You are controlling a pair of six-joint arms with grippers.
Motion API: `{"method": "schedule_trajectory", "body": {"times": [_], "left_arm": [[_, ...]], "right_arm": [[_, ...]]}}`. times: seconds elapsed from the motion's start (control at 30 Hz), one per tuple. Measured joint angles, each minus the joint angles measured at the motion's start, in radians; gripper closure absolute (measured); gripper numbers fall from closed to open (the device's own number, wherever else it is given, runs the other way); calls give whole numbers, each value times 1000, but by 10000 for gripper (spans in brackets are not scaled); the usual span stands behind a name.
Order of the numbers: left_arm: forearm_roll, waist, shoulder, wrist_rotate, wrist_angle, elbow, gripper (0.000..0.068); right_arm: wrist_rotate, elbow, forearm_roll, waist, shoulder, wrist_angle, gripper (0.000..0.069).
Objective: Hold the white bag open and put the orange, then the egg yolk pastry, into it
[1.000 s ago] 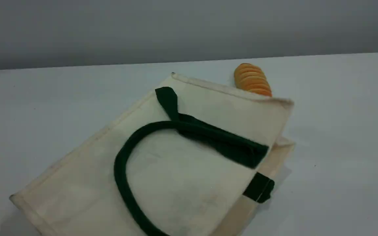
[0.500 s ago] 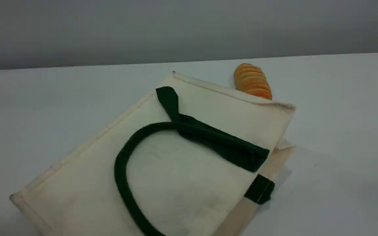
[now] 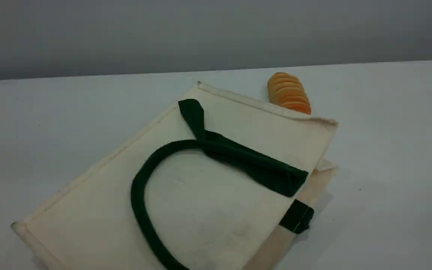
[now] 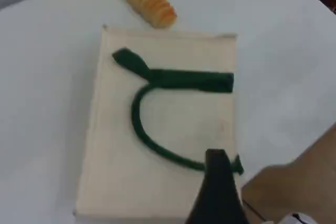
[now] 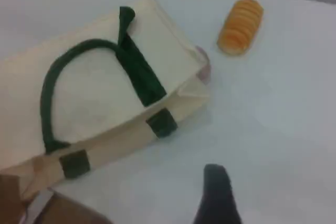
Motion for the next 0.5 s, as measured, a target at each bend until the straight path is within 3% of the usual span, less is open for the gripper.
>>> {"method": "schedule_trajectory", "body": {"times": [0.17,0.33,0.5], "left_arm": [[0,0,-195,-61,0,163,195],[3,0,-401,-65,-44,317,195],[70,0,-565,-64,-65,467,195]], "right_arm": [[-13,24,-4,0,1,-56,233],[-21,25,-7,0,1,-57,233],[-21,25,-7,0,1,-55,233]]}}
